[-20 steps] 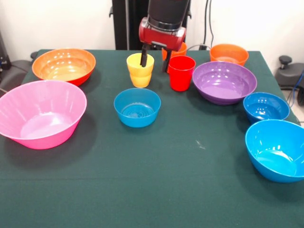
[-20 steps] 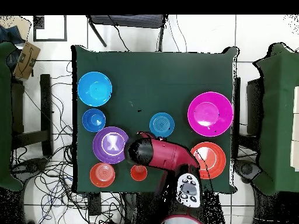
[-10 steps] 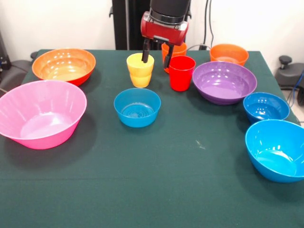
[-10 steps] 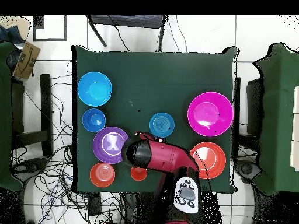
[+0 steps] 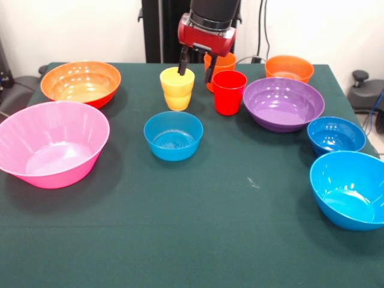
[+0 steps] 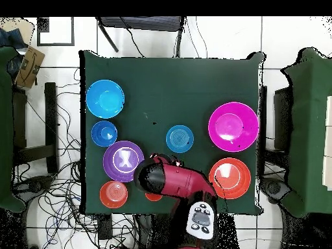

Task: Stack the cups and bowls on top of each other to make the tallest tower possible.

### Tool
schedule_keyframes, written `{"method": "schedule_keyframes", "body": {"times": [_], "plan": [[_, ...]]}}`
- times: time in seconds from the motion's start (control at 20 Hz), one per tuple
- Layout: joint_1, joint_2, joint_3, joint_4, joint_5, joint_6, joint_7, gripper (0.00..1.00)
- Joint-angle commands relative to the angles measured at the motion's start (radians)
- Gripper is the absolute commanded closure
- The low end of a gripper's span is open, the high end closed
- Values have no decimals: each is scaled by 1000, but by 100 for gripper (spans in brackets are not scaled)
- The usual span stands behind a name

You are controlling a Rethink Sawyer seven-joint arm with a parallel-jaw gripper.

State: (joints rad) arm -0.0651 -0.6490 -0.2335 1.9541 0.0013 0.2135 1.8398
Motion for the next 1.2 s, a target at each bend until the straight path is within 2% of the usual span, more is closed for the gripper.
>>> {"method": "schedule_keyframes", "body": {"times": [0.05,0.25,0.8,1.2], "plan": [[20,65,43,41,11,-58,188,0],[12,91,45,39,6,-87,201,0],[-1,105,39,54,-39,-164,209,0],[-18,102,48,65,-28,-156,204,0]]}}
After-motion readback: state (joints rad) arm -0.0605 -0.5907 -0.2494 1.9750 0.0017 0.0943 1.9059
